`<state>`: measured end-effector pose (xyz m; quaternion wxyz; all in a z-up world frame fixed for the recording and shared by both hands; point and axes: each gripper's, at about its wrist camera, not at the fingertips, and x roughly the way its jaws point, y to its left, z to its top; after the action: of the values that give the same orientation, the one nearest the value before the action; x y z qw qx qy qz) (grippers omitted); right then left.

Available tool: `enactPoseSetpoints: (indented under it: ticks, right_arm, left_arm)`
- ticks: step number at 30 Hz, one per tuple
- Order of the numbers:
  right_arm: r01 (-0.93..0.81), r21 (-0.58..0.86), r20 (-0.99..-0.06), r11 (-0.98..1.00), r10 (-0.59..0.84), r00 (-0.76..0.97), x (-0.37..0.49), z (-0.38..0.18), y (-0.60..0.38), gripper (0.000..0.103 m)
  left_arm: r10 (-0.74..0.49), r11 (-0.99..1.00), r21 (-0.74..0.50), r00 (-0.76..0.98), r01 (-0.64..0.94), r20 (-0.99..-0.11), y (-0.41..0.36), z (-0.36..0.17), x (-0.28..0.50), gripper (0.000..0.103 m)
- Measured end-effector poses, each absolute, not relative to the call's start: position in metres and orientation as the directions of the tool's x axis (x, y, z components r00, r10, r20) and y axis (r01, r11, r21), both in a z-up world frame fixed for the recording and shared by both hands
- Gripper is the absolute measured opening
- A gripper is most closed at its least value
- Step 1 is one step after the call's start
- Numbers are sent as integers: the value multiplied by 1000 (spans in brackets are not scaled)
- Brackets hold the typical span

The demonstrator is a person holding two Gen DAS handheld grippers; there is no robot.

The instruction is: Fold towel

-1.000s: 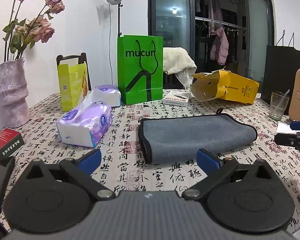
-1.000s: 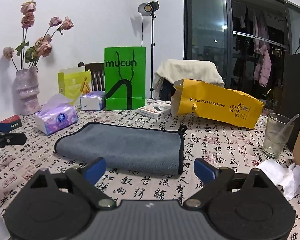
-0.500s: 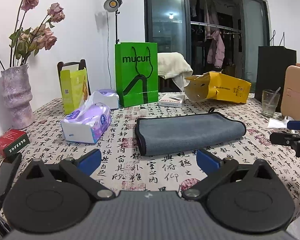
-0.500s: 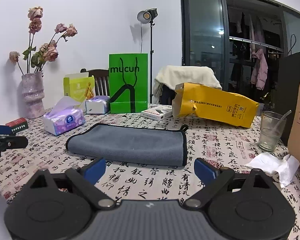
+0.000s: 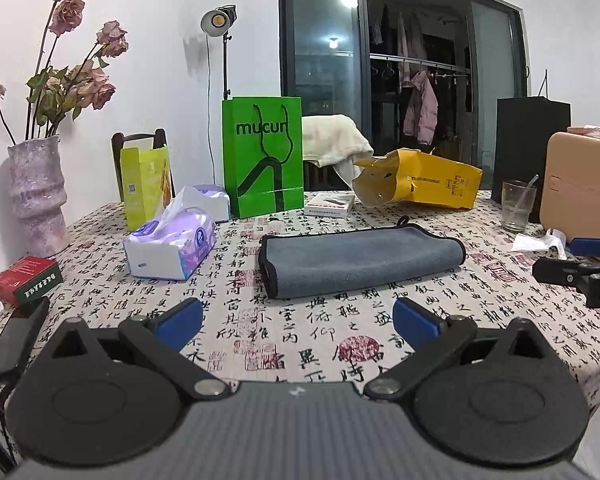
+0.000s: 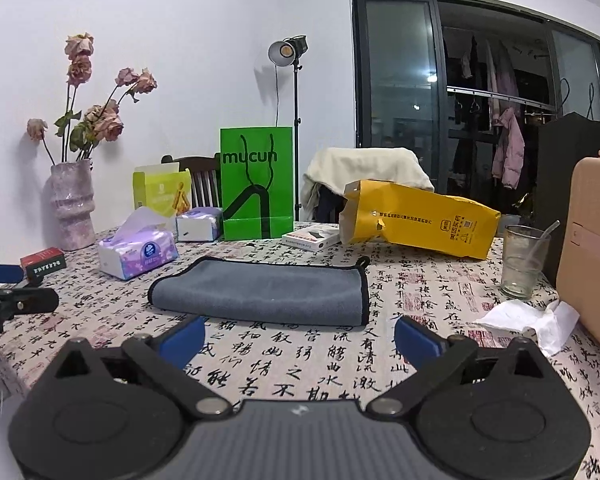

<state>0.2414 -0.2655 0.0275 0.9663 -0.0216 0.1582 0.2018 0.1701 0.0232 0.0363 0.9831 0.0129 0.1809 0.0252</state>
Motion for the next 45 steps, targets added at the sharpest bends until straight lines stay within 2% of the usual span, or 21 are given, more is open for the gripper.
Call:
enactPoseSetpoints:
  ticks: [32, 37, 45]
  right_arm:
    - [-387, 44, -315, 921, 380, 870, 137, 5, -268, 103]
    - [-373, 47, -326, 926, 368, 871, 120, -1, -269, 103]
    - [-383, 52, -344, 922, 377, 860, 89, -10, -262, 103]
  left_arm:
    - [30, 999, 33, 939, -20, -342, -4, 11, 77, 103]
    - [20, 1000, 3, 931, -21, -365, -3, 5, 61, 103]
    - [11, 999, 41, 910, 6, -414, -8, -8, 37, 103]
